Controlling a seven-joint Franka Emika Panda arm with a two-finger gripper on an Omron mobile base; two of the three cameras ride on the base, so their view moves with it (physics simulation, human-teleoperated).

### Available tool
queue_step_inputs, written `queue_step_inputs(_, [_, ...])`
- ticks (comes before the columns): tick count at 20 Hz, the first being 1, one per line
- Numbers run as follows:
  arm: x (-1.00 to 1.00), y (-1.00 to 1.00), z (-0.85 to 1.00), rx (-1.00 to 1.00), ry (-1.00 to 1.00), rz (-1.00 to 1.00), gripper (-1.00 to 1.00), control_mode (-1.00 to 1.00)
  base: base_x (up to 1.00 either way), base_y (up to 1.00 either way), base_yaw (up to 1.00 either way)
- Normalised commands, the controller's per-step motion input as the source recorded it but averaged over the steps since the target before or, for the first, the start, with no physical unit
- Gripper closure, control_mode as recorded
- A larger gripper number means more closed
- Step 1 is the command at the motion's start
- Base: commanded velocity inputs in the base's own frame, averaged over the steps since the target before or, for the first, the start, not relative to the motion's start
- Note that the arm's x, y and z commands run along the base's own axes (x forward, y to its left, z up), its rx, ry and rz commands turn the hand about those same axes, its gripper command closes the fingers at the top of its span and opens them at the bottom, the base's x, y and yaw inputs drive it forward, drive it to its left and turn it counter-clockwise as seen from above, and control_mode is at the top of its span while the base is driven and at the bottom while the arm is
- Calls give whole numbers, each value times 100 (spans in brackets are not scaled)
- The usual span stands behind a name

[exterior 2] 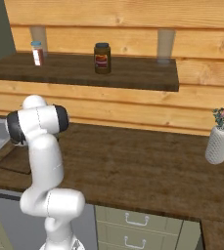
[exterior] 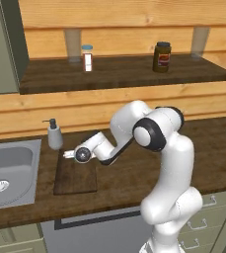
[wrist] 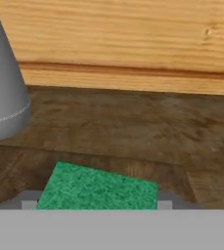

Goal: Pick up the sponge from the counter and clean the cutting board by briefly scrubbing or pressing down on the cutting board. Once finished, release the sponge.

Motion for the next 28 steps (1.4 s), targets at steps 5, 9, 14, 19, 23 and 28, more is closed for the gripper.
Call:
queue_step_inputs(5, [6,-9,-97,0,-23,-2,100,-100,0,0,0])
queue_step_inputs(9, [0,-55,-90,3,-32,-4,100,-100,0,0,0])
queue_step_inputs(14, [1,-100,-87,15,-13,-1,100,-100,0,0,0])
queue_step_inputs(19, [9,-100,-67,22,0,-2,100,-100,0,0,0])
queue_step_inputs(23, [4,-98,-69,17,-1,-3,100,-100,0,0,0])
queue_step_inputs(28, [0,-81,-99,7,-5,-2,100,-100,0,0,0])
